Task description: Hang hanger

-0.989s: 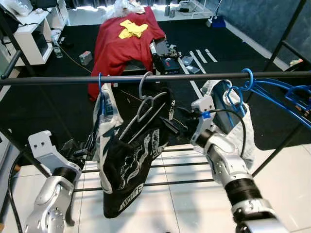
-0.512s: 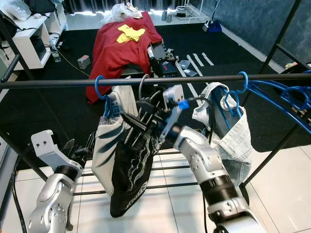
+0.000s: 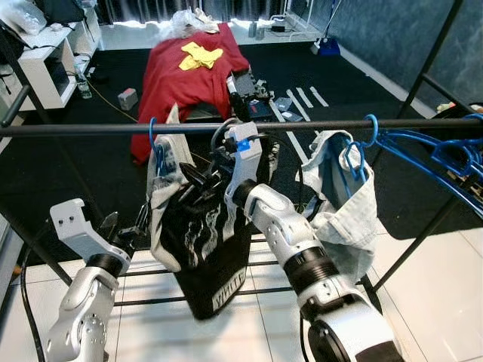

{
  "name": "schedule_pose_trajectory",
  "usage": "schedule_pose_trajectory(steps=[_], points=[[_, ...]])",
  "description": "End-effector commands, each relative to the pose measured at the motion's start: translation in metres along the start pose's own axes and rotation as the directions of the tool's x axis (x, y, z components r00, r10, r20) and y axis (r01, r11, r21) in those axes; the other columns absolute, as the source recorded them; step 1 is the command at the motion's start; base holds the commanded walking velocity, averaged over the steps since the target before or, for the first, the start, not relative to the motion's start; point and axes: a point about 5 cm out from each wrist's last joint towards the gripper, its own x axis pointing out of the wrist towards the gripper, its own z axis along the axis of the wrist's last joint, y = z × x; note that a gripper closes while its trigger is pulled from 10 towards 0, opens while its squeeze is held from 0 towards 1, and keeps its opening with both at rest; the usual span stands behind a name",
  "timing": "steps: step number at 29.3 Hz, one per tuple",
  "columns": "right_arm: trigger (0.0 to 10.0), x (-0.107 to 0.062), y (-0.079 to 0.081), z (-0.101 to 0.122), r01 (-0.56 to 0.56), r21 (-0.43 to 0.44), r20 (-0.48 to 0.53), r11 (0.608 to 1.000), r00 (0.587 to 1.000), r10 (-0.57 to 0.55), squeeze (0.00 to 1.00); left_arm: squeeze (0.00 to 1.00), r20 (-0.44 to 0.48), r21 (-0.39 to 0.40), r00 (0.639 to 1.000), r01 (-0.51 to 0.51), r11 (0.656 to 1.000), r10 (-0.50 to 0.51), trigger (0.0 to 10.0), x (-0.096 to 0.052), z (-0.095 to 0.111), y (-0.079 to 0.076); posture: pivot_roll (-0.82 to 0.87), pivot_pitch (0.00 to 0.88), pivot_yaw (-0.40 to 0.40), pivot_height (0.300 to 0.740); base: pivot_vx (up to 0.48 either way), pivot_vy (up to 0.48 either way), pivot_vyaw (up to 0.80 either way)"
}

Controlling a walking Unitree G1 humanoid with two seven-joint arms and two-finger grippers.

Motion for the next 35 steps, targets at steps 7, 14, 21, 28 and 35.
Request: schedule_pose_trajectory(steps=[7,14,21,28,35], points=[[10.0,-0.001,-0.002,-0.019,0.059,0.002,-0.099,0.998,0.993,-0.059,0.00,0.00,-0.016,-0.005,1.000,-0.017,1.000,0.017,10.0,-0.002,-0.007,0.002,0.00,0.104,-0.034,0.740,0.000,0.000,0.00],[10.0,-0.001,0.009,-0.015,-0.022,-0.060,-0.090,0.998,0.996,0.017,0.00,0.00,-0.019,-0.011,1.000,-0.012,1.000,0.011,10.0,0.001,-0.006,0.002,-0.01,0.099,-0.024,0.740,0.000,0.000,0.00],[10.0,-0.010,0.030,0.006,-0.182,-0.070,-0.012,0.981,0.983,0.182,0.00,0.00,-0.024,-0.009,1.000,-0.010,1.000,0.010,10.0,-0.001,-0.008,0.003,-0.02,0.093,-0.015,0.740,0.000,0.000,0.00],[10.0,-0.023,0.016,0.005,-0.037,-0.207,-0.109,0.978,0.994,0.014,0.00,0.00,-0.028,-0.012,1.000,-0.004,1.000,0.003,10.0,-0.001,-0.009,0.004,-0.03,0.092,-0.004,0.740,0.000,0.000,0.00],[10.0,-0.029,0.013,0.000,0.006,-0.193,-0.145,0.981,0.989,-0.035,0.00,0.00,-0.032,-0.014,0.999,0.002,1.000,-0.002,10.0,-0.001,-0.009,0.005,-0.03,0.094,-0.001,0.740,0.000,0.000,0.00]])
